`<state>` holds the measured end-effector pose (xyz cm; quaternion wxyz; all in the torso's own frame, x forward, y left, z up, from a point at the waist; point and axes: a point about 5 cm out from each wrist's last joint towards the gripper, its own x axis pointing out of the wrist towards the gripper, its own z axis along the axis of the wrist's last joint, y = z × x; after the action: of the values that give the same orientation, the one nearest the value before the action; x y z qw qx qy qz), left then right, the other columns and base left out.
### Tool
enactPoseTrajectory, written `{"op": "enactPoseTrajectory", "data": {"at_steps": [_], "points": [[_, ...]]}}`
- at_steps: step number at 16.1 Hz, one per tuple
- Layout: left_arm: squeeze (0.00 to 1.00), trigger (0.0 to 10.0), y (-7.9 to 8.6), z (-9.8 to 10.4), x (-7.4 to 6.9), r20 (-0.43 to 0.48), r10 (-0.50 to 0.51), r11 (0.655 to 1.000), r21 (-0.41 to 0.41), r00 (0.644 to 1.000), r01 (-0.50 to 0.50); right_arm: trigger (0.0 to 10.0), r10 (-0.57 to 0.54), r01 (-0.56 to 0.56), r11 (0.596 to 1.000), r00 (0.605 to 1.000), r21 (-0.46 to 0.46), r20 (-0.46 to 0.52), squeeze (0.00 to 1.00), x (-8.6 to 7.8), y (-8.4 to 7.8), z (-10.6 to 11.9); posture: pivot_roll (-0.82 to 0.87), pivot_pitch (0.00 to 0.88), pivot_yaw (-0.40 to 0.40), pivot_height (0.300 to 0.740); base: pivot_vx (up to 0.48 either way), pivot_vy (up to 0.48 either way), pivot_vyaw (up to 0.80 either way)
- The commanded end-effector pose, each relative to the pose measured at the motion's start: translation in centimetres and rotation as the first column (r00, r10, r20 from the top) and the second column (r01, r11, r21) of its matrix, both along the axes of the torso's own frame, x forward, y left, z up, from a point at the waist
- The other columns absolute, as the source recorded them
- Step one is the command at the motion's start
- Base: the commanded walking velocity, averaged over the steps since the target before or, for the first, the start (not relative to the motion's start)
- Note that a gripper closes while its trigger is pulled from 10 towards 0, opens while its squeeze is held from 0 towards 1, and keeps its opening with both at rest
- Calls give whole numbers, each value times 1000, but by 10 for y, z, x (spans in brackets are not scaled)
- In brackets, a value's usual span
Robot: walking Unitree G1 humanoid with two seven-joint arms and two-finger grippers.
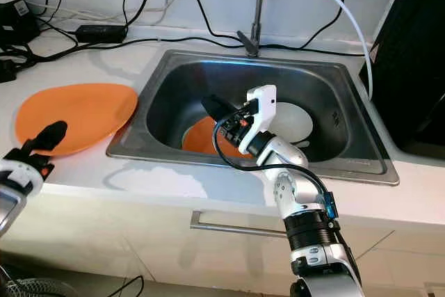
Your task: Kitchen organization
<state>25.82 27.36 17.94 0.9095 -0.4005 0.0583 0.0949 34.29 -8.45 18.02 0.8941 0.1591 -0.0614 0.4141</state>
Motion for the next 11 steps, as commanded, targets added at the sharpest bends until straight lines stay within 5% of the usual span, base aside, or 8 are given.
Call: {"op": "enactPoseTrajectory", "data": {"at_steps": [1,4,8,11], "points": [[0,10000,-4,1,5,-3,-3,1000,-6,1000,3,10000,11,-11,1000,1000,-8,20,0,1,1,6,173,47,3,740,0,0,0],[0,10000,-17,-1,20,-26,10,1000,-23,1000,-11,10000,14,-14,1000,1000,-12,23,0,1,1,7,170,46,1,740,0,0,0],[0,10000,-54,-4,45,-71,-23,998,-53,997,19,10000,23,-23,1000,999,-21,27,0,1,0,8,153,37,-9,740,0,0,0],[0,10000,-63,-7,51,-91,-3,999,-42,996,0,10000,27,-26,999,999,-27,29,0,1,0,8,143,34,-7,740,0,0,0]]}}
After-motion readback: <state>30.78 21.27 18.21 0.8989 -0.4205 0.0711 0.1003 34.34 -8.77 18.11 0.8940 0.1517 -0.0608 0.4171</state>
